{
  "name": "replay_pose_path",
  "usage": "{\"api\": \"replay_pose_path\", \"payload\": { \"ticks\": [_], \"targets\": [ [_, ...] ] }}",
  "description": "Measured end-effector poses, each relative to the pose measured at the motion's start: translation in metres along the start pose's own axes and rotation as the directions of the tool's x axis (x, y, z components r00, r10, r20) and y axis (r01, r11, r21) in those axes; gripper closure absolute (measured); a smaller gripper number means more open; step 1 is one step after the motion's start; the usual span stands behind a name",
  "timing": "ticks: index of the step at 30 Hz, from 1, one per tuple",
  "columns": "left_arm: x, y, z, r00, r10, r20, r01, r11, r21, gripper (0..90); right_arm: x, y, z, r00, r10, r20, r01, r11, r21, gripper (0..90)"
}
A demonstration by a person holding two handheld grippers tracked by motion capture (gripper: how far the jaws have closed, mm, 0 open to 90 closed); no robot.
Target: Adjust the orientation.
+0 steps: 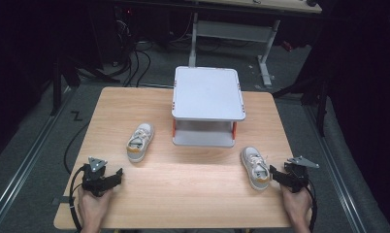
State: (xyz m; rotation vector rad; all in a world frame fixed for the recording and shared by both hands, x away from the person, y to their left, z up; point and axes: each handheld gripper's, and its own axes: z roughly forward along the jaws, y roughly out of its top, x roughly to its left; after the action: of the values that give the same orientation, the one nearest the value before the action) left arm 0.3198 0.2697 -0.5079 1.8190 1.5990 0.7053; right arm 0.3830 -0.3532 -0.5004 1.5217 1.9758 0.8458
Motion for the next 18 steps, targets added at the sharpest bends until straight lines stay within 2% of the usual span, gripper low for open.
{"api": "replay_pose_path", "payload": {
  "ticks": [2,6,11,13,14,16,17,18],
  "targets": [
    [0.0,0.0,0.0,0.9999,0.008,0.011,-0.008,1.0,0.005,21.9,0.0,0.0,0.0,1.0,0.0,0.0,0.0,1.0,0.0,35.0],
    [0.0,0.0,0.0,0.9998,0.015,0.016,-0.015,0.9999,0.005,22.4,0.0,0.0,0.0,1.0,0.001,0.001,-0.001,1.0,0.0,35.1],
    [0.001,0.001,0.001,0.9996,0.0,0.029,0.0,1.0,-0.003,23.2,0.0,0.0,0.0,1.0,0.0,0.001,0.0,1.0,0.0,35.1],
    [0.007,0.003,0.0,0.9963,-0.041,0.075,0.041,0.9992,0.002,22.5,0.0,0.0,0.0,1.0,0.001,0.001,-0.001,1.0,0.0,35.1],
    [0.007,0.003,0.0,0.9963,-0.041,0.075,0.041,0.9992,0.002,22.3,0.0,0.0,0.0,1.0,0.001,0.001,-0.001,1.0,0.0,35.1],
    [0.012,0.006,-0.001,0.9913,-0.073,0.11,0.071,0.9972,0.022,22.3,0.0,0.0,0.0,1.0,-0.001,0.0,0.001,1.0,0.0,35.0],
    [0.015,0.008,-0.001,0.9866,-0.098,0.131,0.095,0.995,0.032,22.3,0.001,0.0,0.0,1.0,-0.001,0.0,0.001,1.0,0.0,35.0],
    [0.015,0.009,-0.001,0.9863,-0.104,0.128,0.1,0.9943,0.036,22.1,0.0,0.0,0.0,1.0,-0.003,-0.001,0.003,1.0,0.0,35.0]
  ]
}}
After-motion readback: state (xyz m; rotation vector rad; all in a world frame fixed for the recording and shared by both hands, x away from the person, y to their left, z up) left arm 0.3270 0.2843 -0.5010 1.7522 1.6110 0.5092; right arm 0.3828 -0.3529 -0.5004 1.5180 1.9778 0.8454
